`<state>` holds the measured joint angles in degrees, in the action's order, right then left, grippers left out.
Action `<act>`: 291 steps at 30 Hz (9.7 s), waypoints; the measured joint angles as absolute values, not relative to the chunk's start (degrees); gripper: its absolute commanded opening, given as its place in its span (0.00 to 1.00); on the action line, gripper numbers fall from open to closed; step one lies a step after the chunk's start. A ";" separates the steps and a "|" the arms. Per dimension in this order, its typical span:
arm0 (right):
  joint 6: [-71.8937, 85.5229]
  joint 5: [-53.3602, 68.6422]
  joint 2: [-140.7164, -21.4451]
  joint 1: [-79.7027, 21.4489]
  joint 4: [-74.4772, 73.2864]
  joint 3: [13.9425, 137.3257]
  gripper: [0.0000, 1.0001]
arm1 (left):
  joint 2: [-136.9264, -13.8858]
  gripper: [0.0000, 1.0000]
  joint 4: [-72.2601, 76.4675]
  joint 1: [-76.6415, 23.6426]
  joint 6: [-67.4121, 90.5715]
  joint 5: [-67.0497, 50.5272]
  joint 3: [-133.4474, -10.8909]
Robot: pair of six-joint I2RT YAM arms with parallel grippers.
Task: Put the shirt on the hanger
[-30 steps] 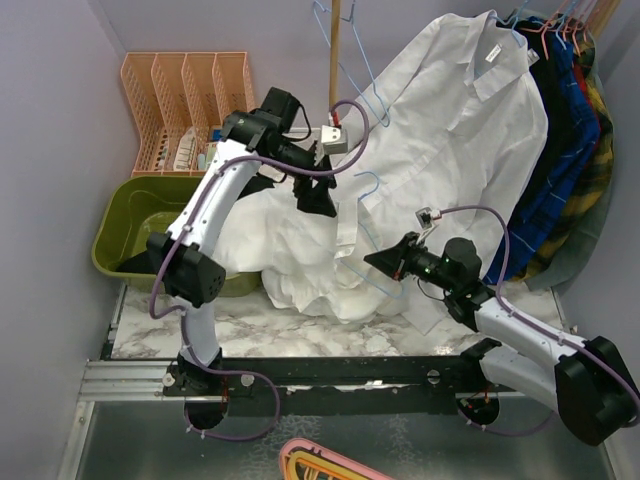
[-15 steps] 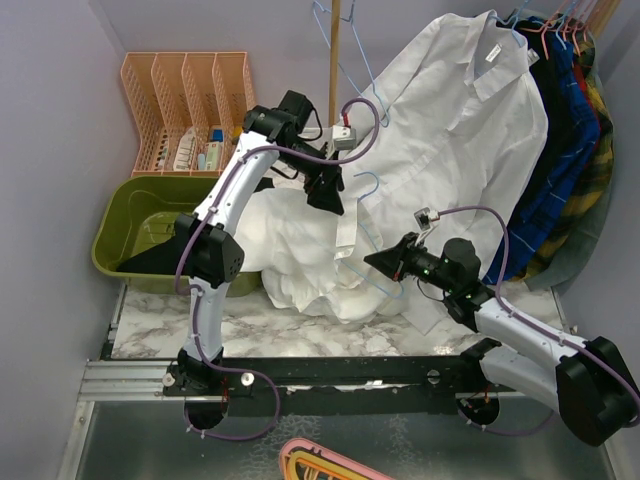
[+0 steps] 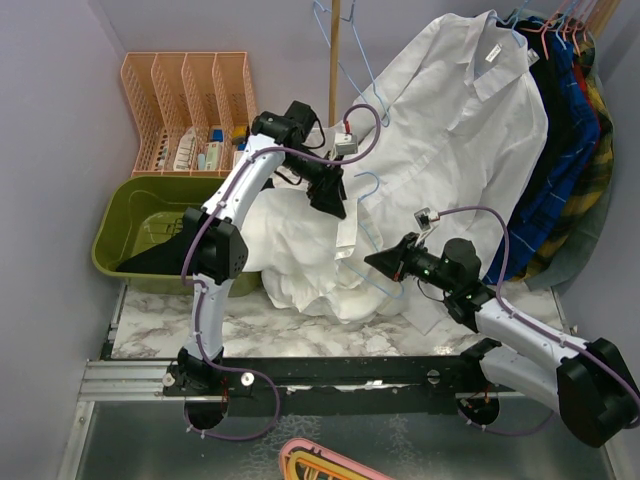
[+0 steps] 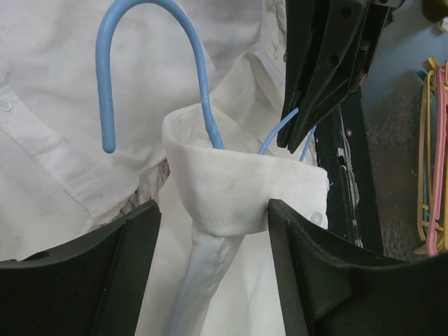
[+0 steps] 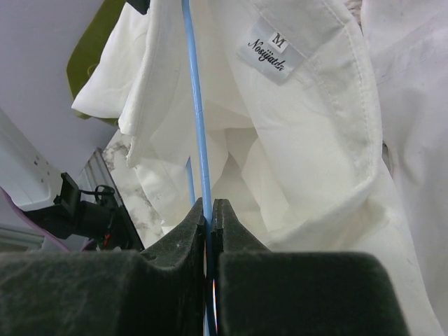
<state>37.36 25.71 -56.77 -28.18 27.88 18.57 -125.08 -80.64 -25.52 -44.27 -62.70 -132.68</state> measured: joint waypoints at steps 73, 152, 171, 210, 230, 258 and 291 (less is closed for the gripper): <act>47.48 -17.80 -58.59 -52.36 6.68 35.62 0.67 | -93.54 0.00 -46.81 -26.59 -6.90 -50.39 -112.09; 40.82 -23.24 -68.97 -53.80 33.23 33.69 0.02 | -85.27 0.00 -22.79 -11.75 21.08 -72.60 -102.19; 34.65 -34.89 -47.90 -54.72 29.74 27.38 0.01 | -88.01 0.00 -64.05 -13.89 -21.98 -56.88 -123.79; 4.29 -2.83 -39.70 -53.63 -2.07 59.59 1.00 | -82.52 0.00 -46.68 -12.75 -16.99 -64.31 -108.44; -18.76 19.16 -49.82 -35.64 -17.21 49.58 0.95 | -84.01 0.00 -67.26 -13.65 -52.51 -69.01 -109.23; -5.54 40.29 -60.75 -35.29 2.76 47.72 0.40 | -83.74 0.00 -58.24 -22.26 -41.15 -61.89 -106.06; 14.87 38.92 -51.44 -35.27 20.82 37.69 0.01 | -84.31 0.22 -61.67 -23.99 -39.59 -63.48 -107.44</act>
<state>14.87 38.92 -51.44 -35.27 20.82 37.69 -84.31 -61.67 -23.99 -39.59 -63.48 -107.44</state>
